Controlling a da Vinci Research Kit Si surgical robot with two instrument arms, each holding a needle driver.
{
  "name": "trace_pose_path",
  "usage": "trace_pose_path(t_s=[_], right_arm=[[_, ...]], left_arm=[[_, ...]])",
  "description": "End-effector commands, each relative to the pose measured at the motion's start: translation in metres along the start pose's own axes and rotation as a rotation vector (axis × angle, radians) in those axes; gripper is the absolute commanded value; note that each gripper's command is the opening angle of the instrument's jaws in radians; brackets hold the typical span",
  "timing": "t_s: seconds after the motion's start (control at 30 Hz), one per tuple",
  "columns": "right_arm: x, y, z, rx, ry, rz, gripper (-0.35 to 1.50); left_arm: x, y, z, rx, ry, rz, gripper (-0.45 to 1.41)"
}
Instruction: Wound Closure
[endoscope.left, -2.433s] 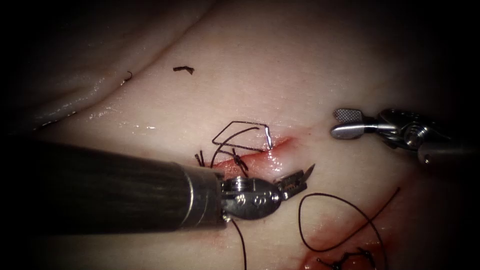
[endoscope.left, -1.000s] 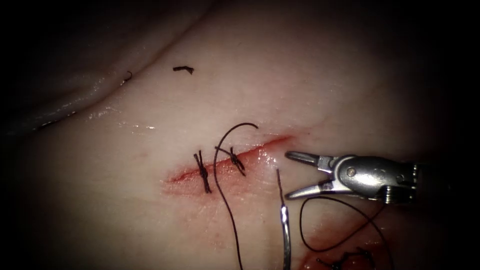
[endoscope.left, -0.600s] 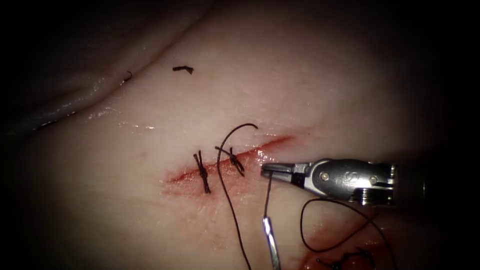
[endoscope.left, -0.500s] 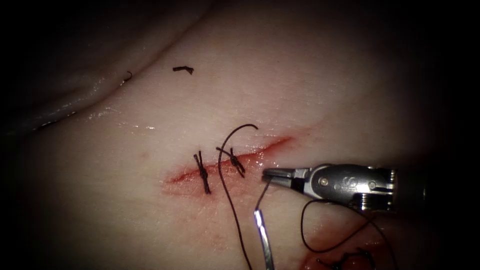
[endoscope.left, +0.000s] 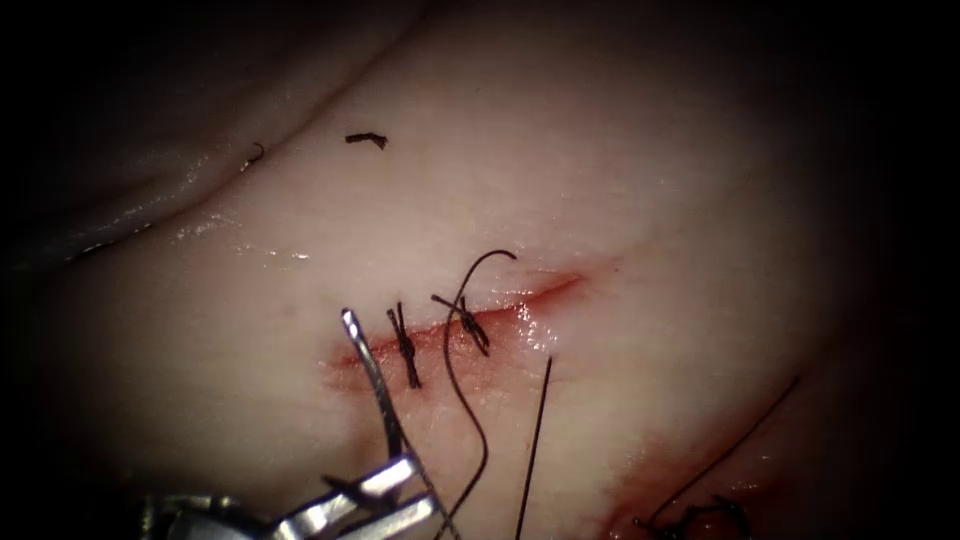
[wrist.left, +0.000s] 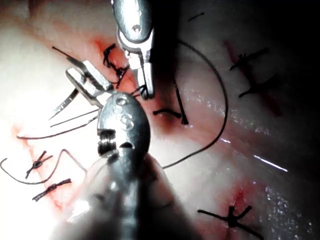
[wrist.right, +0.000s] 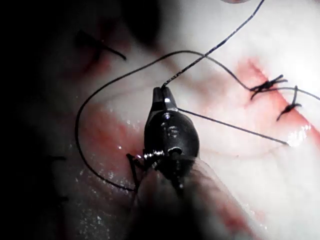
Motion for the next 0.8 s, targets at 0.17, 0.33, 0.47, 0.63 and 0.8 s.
trace_pose_path(t_s=[0.17, 0.33, 0.47, 0.63, 0.8], right_arm=[[0.0005, 0.0037, 0.0001, -0.104, 0.064, -0.015, 0.79], [-0.0024, 0.0074, -0.0025, -0.213, 0.041, -0.075, 1.13], [-0.0049, 0.0090, -0.0043, -0.256, 0.013, -0.105, 1.11], [-0.0070, 0.0109, -0.0036, -0.333, -0.018, -0.164, 1.15], [-0.0097, 0.0136, -0.0009, -0.408, -0.076, -0.172, 1.16]], left_arm=[[-0.0036, -0.0005, 0.0000, 0.073, -0.050, 0.154, -0.45], [-0.0111, -0.0035, -0.0017, 0.161, -0.115, 0.221, -0.45], [-0.0132, -0.0040, -0.0020, 0.176, -0.139, 0.202, -0.45], [-0.0128, -0.0035, -0.0016, 0.177, -0.133, 0.185, -0.45], [-0.0128, -0.0030, -0.0012, 0.171, -0.125, 0.175, -0.45]])
